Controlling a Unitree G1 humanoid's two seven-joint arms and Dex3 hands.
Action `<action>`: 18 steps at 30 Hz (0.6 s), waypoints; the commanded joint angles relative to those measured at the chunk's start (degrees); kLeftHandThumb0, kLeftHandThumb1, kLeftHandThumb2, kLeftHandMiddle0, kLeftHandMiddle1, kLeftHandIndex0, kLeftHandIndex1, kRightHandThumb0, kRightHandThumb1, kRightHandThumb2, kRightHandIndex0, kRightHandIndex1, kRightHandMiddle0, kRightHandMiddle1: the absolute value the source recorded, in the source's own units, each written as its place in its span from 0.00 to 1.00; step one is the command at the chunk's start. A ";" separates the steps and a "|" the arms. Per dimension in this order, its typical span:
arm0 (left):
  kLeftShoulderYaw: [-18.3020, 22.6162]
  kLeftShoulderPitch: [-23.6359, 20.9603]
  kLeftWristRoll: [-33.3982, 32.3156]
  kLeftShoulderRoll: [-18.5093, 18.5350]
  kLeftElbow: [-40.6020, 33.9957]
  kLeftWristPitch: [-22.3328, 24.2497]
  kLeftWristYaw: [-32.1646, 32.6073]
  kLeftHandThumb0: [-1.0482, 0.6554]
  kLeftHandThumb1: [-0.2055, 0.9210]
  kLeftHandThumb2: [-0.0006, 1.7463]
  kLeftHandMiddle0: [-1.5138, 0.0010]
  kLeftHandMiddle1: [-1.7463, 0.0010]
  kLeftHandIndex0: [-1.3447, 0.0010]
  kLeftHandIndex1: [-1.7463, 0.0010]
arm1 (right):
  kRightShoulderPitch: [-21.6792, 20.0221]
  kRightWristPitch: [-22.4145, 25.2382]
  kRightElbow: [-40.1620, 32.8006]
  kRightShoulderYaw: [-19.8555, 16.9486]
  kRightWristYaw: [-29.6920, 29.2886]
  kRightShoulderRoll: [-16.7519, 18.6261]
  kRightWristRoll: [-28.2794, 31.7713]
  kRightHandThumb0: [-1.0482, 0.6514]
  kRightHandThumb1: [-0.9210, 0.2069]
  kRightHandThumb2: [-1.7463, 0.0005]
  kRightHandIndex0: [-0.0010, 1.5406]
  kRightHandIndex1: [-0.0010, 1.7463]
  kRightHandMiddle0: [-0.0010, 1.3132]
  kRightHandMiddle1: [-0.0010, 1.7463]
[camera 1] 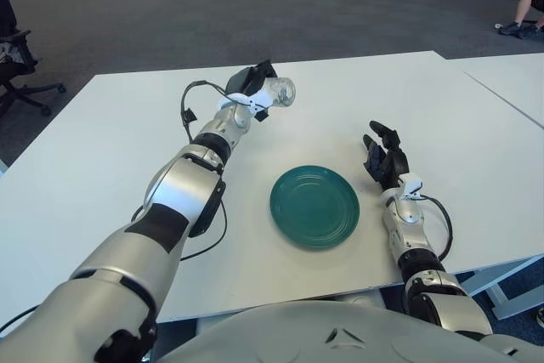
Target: Put the bottle into the plate.
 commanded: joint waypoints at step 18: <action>-5.47 -2.28 4.79 1.71 -5.31 -18.70 6.70 0.90 0.40 0.80 0.56 0.00 0.36 0.00 | 0.00 -0.21 7.21 -1.07 -1.44 1.25 0.30 0.24 0.00 0.59 0.26 0.01 0.00 0.47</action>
